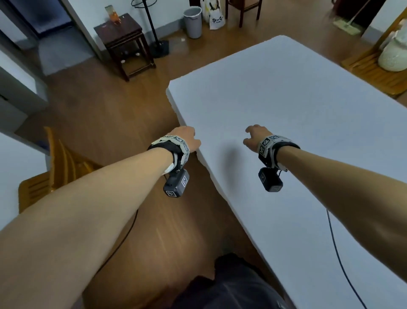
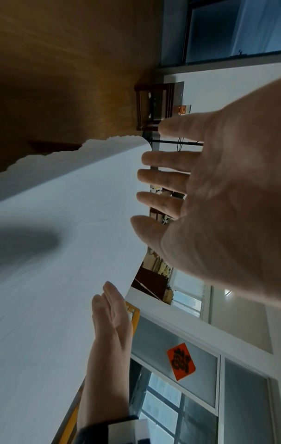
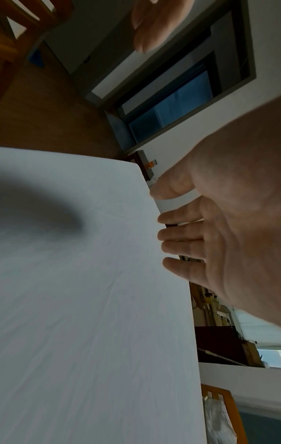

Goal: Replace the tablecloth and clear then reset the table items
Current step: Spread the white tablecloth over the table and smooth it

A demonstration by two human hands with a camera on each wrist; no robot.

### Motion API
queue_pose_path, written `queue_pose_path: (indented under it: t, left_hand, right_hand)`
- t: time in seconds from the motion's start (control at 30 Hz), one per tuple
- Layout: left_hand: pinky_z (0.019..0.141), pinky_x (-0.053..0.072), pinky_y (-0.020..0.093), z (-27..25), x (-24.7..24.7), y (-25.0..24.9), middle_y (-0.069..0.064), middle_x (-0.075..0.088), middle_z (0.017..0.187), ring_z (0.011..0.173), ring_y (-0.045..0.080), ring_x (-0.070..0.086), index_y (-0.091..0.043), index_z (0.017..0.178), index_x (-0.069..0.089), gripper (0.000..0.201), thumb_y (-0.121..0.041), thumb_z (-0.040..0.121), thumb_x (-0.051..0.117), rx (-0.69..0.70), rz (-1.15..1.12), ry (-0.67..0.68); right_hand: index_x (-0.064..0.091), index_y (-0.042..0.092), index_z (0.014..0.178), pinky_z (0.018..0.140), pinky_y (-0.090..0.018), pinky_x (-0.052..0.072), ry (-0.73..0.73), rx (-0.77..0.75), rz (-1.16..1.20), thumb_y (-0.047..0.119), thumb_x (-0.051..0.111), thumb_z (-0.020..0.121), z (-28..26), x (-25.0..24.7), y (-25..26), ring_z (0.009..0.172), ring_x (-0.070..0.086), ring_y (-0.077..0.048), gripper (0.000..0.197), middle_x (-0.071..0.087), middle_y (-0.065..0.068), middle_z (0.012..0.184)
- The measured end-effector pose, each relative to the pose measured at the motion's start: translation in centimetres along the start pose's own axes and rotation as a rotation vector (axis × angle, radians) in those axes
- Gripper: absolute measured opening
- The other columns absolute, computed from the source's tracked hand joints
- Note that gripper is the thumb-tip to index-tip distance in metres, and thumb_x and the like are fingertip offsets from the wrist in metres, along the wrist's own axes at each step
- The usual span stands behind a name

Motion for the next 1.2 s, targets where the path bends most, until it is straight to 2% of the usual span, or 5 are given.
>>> queue_pose_path:
  t: [0.13,0.33,0.5,0.73,1.2]
  left_hand:
    - [0.073,0.045,0.032,7.8,-5.1,2.8,0.004,0.059,0.119,0.099,0.025,0.058,-0.017,0.121,0.056,0.037,-0.037,0.091,0.048,0.031,0.022,-0.012]
    - [0.089,0.045,0.037,21.7,-12.4,6.3,0.005,0.054,0.13,0.112,0.028,0.054,-0.018,0.136,0.05,0.047,-0.04,0.095,0.045,0.129,0.032,-0.058]
    - [0.078,0.043,0.034,35.1,-17.5,7.0,0.006,0.055,0.116,0.096,0.025,0.052,-0.011,0.128,0.054,0.046,-0.041,0.095,0.044,0.337,0.146,-0.081]
    - [0.093,0.047,0.043,47.0,-22.7,1.0,0.007,0.052,0.129,0.114,0.03,0.053,-0.015,0.131,0.052,0.048,-0.043,0.093,0.043,0.694,0.254,-0.003]
    - [0.07,0.039,0.034,63.4,-27.6,-11.7,0.004,0.053,0.116,0.091,0.024,0.049,-0.019,0.117,0.056,0.035,-0.041,0.093,0.043,1.033,0.46,0.051]
  right_hand:
    - [0.041,0.011,0.143,0.101,-0.039,0.041,-0.005,0.03,0.011,0.023,0.05,0.092,7.6,-2.7,3.0,0.133,0.04,-0.029,0.054,0.042,-0.011,0.145]
    - [0.041,0.01,0.143,0.099,-0.039,0.042,-0.058,0.121,0.0,0.023,0.05,0.093,20.1,-7.0,6.5,0.132,0.04,-0.029,0.052,0.042,-0.012,0.145]
    - [0.041,0.013,0.144,0.1,-0.039,0.04,-0.152,0.27,0.065,0.023,0.05,0.093,28.4,-10.0,7.8,0.133,0.039,-0.028,0.052,0.041,-0.009,0.147]
    - [0.041,0.013,0.144,0.101,-0.04,0.04,-0.194,0.616,0.192,0.024,0.05,0.094,31.3,-12.1,6.7,0.133,0.039,-0.027,0.052,0.041,-0.008,0.147]
    - [0.042,0.011,0.142,0.1,-0.04,0.04,-0.255,0.959,0.379,0.024,0.05,0.093,42.4,-15.3,-0.3,0.134,0.038,-0.029,0.051,0.042,-0.011,0.145]
Point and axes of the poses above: each hand's wrist, its own z-axis towards the middle knuckle, its own x-axis out of the palm, y = z × x, the point moved 9 cm from there along z, towards the middle knuckle
